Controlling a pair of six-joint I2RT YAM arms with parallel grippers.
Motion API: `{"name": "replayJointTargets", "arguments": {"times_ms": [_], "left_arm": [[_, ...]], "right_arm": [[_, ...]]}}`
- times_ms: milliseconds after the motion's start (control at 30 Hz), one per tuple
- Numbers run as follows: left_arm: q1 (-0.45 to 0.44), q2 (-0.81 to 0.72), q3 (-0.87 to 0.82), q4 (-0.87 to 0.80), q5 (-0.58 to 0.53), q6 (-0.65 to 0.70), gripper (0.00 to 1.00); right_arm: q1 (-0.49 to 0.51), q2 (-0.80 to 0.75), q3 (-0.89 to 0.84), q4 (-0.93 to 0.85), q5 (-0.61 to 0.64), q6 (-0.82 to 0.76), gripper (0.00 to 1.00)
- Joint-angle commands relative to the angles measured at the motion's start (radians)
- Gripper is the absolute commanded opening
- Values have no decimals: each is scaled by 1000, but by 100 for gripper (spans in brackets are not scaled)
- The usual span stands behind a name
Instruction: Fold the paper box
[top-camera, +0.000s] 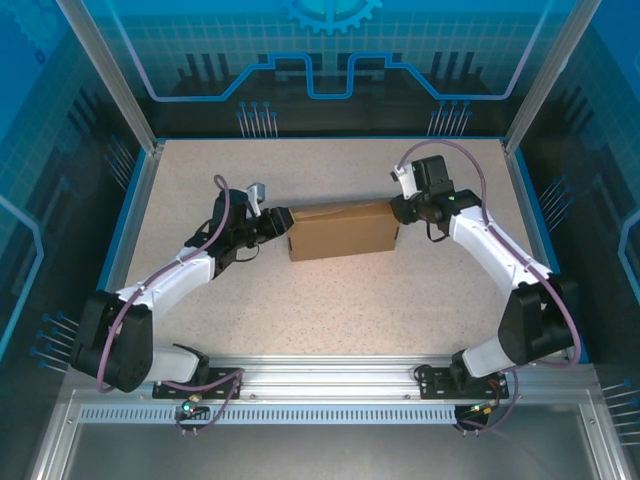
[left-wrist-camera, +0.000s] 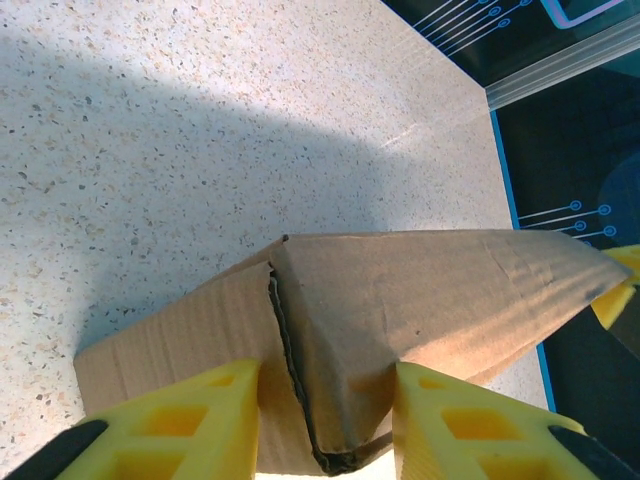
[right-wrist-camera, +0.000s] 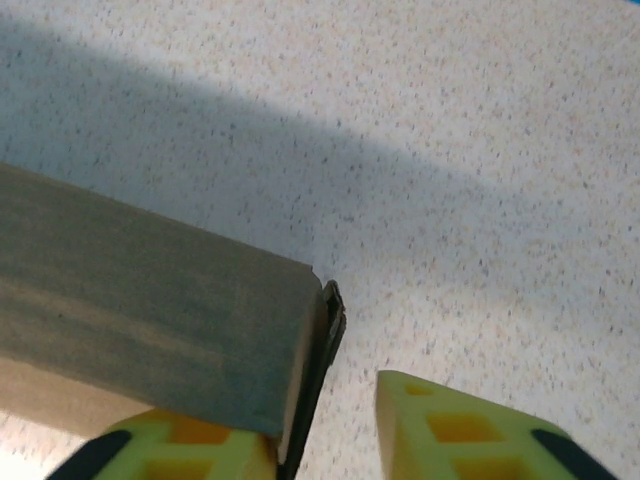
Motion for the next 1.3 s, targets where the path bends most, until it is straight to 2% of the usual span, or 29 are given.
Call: {"name": "replayJointTargets", "arguments": {"times_ms": [0,167,300,467,633,800,967,1267], "left_arm": [[0,31,-40,-57,-5,20,35],[-1,27,-37,-63,-5,31,35],[-1,25,-35,-66,-2,37,34],[0,20,-29,-70,3,43,34],[-1,17,-24,-74,5,47,34],[-1,13,-25,-71,10,45,35],[-1,5,-23,-59,18,36,39],[2,-41,18,-46,28,13,69]], "right_arm": [[9,-60,-4,-107,-72,2,38],[-23,-118,31,-123,-168,12,49],[-74,-99,61,-96,-262,35,55],[-169,34,154,-49,-435,94,60],[-207,183,240,-31,-540,130,63],[-226,244,203,-21,-557,139,55],[-240,207,41,41,-554,158,40],[-247,180,-99,113,-558,172,28]]}}
